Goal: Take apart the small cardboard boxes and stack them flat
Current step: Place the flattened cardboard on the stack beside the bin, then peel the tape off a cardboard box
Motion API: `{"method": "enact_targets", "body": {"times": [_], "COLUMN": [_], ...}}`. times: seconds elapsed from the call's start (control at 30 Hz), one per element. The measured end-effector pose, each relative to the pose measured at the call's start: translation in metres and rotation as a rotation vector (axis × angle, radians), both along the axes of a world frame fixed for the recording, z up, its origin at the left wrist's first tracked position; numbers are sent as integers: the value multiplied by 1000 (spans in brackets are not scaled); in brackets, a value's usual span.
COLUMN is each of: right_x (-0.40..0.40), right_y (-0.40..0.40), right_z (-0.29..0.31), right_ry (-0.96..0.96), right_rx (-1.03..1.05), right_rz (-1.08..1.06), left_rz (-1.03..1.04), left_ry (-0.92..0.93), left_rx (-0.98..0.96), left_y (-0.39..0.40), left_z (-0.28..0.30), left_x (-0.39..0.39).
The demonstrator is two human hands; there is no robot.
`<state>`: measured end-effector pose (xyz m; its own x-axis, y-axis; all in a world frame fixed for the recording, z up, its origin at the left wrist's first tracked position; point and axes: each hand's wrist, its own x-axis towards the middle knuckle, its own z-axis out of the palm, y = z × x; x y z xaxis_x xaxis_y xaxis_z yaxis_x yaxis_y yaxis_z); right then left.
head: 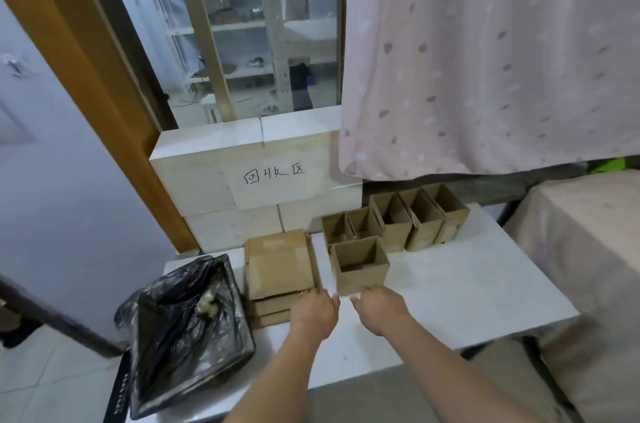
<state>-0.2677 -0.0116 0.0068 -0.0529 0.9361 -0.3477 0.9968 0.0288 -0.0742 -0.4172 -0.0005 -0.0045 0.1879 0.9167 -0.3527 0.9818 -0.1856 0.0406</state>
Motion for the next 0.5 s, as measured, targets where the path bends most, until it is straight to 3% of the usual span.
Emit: {"method": "enact_targets", "body": {"times": [0.3,0.5], "right_x": [70,91], "right_y": [-67,-56], "right_z": [-11,-12], "right_ry": [45,62], "right_rx": [-55,-50], "right_rz": [-23,-7], "left_rz": [58,76], "left_ry": [37,62], "left_rx": [-21,-31], "left_y": [-62,-63], "left_z": [7,4], "left_x": [56,71]}}
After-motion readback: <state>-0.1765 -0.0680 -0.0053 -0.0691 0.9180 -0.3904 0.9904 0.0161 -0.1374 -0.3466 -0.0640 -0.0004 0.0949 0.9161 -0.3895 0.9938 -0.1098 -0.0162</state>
